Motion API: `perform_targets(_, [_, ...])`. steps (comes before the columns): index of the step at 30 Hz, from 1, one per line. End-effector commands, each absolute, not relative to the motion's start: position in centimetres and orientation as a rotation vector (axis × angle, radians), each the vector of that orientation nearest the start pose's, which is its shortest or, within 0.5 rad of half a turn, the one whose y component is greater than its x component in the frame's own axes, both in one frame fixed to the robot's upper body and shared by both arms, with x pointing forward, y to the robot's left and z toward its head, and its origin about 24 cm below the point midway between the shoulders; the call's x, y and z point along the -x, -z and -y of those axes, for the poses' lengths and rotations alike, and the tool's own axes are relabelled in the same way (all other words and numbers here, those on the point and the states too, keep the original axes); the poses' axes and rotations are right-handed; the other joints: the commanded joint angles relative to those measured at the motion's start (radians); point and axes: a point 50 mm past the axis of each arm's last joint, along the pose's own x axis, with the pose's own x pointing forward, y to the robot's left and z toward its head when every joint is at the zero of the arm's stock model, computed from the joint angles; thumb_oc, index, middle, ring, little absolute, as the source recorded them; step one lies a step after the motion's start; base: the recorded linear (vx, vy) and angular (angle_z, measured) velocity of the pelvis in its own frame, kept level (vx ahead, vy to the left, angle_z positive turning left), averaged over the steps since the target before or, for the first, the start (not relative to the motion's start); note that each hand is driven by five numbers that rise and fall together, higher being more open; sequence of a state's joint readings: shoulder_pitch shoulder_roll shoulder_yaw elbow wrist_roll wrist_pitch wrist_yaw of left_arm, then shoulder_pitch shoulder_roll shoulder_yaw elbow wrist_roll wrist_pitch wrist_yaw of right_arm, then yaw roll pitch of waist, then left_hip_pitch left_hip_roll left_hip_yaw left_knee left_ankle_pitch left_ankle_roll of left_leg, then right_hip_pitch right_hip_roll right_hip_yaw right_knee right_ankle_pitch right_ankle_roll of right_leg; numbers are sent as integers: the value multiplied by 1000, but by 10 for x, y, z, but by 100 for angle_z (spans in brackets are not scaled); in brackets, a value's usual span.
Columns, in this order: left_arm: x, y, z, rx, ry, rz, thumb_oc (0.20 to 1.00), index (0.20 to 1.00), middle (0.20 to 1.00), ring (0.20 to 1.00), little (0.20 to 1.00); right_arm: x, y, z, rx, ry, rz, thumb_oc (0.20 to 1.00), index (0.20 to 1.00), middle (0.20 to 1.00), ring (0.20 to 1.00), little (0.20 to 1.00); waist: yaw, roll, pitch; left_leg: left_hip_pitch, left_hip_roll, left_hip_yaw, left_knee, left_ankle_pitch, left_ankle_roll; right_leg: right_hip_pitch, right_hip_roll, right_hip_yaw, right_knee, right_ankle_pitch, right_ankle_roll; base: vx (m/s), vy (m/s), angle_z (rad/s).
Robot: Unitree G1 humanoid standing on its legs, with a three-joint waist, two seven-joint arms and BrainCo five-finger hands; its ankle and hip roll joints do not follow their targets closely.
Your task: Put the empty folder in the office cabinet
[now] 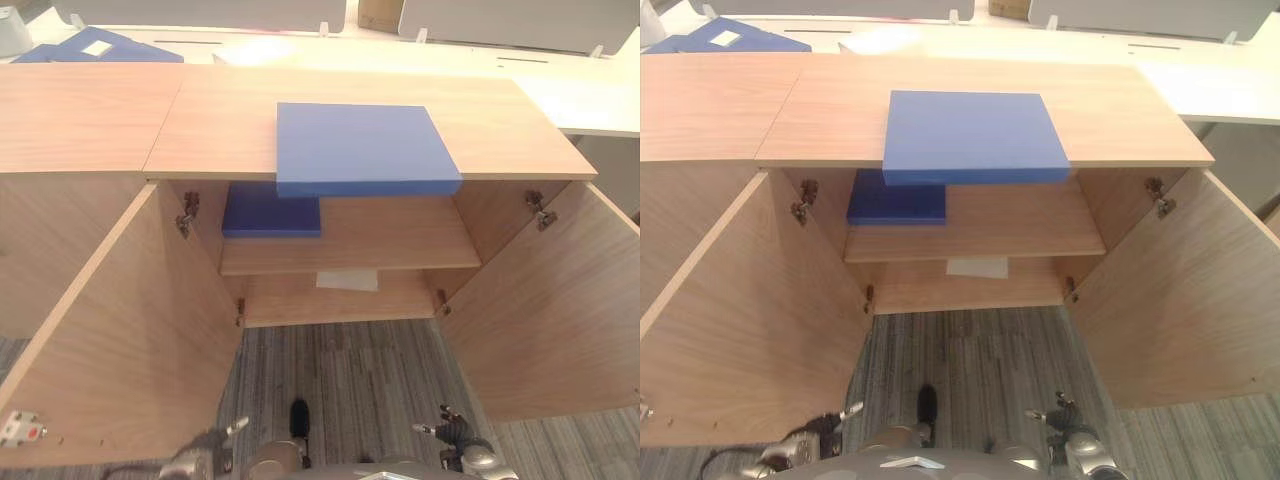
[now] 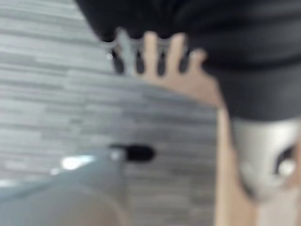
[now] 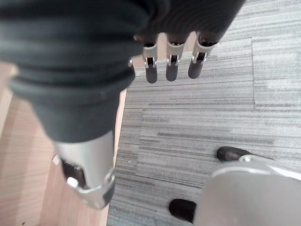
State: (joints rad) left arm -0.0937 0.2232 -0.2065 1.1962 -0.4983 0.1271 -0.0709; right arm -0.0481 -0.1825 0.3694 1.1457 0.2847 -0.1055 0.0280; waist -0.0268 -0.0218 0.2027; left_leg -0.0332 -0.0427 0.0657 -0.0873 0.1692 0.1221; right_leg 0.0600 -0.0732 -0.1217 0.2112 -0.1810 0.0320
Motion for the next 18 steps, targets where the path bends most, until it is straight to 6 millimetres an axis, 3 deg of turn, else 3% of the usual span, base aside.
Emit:
perform_targets(1, [-101,165,-208,193,-212,-1259,1000,1000,1000,1000,1000,-158,140,196,221,-102,-914,1000,1000,1000,1000,1000,26,54,17,80,57,42,81,-206,-65,-73,-49,-48,24,99,45,-14,-208,-17])
perform_targets(3, [-102,164,-209,188,-216,-1248,1000,1000,1000,1000,1000,-160,140,194,247,-125,-908,1000,1000,1000,1000,1000,29,54,21,85,67,57,80,-209,-71,-70,-65,-57,-8,114,55,6,-227,-24])
perform_targets(4, [-105,163,-212,178,-226,-1228,1000,1000,1000,1000,1000,-162,140,192,302,-167,-909,1000,1000,1000,1000,1000,35,47,25,96,87,80,74,-208,-89,-55,-103,-64,-82,168,84,31,-260,-40])
perform_targets(7, [-105,162,-215,161,-252,-1205,1000,1000,1000,1000,1000,-164,139,191,335,-187,-918,1000,1000,1000,1000,1000,34,45,25,109,111,84,63,-201,-100,-53,-107,-50,-95,177,90,56,-326,-16])
perform_targets(8, [-106,162,-214,147,-292,-1156,1000,1000,1000,1000,1000,-161,140,194,324,-183,-940,1000,1000,1000,1000,1000,32,30,10,115,134,88,66,-199,-124,-22,-86,-55,-151,172,79,60,-270,0])
perform_targets(12, [-111,159,-213,99,-304,-1100,1000,1000,1000,1000,1000,-157,141,197,377,-224,-954,1000,1000,1000,1000,1000,29,22,2,111,156,93,73,-186,-145,9,-61,-53,-190,167,62,71,-245,8])
perform_targets(13, [-118,157,-208,18,-318,-1033,1000,1000,1000,1000,1000,-153,143,201,342,-210,-983,1000,1000,1000,1000,1000,36,9,-5,96,177,98,82,-172,-166,29,-41,-61,-216,163,47,47,-314,23])
perform_targets(14, [-118,156,-210,-14,-380,-1025,1000,1000,1000,1000,1000,-154,142,206,360,-226,-982,1000,1000,1000,1000,1000,37,8,-3,91,194,100,78,-154,-183,42,-29,-75,-235,160,37,20,-295,26])
perform_targets(16, [-140,143,-219,-83,-400,-891,1000,1000,1000,1000,1000,-154,139,216,379,-209,-978,1000,1000,1000,1000,1000,32,21,2,76,212,138,85,-128,-203,61,-34,-121,-261,166,27,-37,-68,14])
perform_targets(18, [-150,137,-220,-101,-403,-850,1000,1000,1000,1000,1000,-154,138,219,380,-198,-976,1000,1000,1000,1000,1000,32,26,7,73,213,143,89,-125,-208,67,-36,-131,-265,166,26,-44,20,13])
